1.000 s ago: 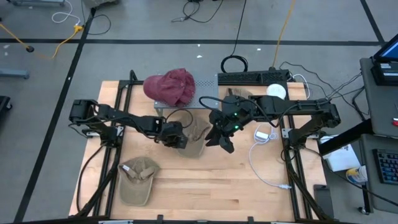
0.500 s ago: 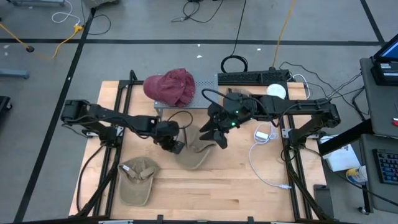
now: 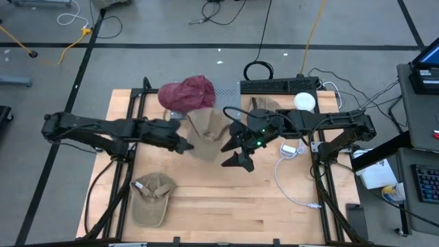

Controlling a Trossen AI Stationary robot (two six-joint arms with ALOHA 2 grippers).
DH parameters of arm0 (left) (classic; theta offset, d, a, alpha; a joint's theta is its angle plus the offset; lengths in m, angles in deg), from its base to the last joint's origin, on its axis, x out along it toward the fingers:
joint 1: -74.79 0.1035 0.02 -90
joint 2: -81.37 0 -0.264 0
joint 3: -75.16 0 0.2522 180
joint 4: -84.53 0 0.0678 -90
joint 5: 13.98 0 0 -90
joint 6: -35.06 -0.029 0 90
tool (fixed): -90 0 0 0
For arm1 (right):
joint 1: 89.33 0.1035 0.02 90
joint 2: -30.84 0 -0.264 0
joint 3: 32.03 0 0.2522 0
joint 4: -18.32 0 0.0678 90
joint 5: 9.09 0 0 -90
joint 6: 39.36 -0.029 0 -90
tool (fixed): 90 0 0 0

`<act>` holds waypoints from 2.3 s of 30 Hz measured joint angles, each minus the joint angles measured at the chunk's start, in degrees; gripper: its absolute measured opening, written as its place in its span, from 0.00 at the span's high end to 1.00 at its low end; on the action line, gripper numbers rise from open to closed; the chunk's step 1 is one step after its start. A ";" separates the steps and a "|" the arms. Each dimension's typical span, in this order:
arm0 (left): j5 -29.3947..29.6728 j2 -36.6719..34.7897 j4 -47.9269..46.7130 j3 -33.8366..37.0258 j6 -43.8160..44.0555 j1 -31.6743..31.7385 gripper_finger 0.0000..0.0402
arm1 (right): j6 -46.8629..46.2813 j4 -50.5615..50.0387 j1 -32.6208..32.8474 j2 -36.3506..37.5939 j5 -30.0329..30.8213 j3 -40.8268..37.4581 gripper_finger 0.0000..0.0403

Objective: Pick & Place hat
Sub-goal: Put the light brown cap on the shelf

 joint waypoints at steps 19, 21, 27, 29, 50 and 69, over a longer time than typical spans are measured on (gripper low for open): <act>24.81 -17.75 5.51 -0.03 -11.10 0.02 0.98 | 4.79 0.38 1.84 0.00 35.61 0.00 0.30; 26.62 -17.71 8.71 -0.04 -12.41 0.02 0.98 | 5.39 0.38 1.84 0.00 38.02 0.00 0.30; 29.62 -16.27 17.96 -0.07 -16.65 0.02 0.98 | 7.99 1.00 1.82 -0.02 42.60 0.00 0.30; 29.64 -15.04 22.70 -0.07 -19.12 0.02 0.98 | 10.55 2.10 1.82 -0.02 44.28 0.00 0.30; 27.75 4.54 43.72 -12.78 -36.32 0.00 0.98 | 36.14 20.84 -2.49 0.95 48.60 -0.04 0.35; 24.73 17.59 43.83 -26.83 -40.85 2.93 0.98 | 41.00 20.51 -2.83 11.37 41.18 0.04 0.47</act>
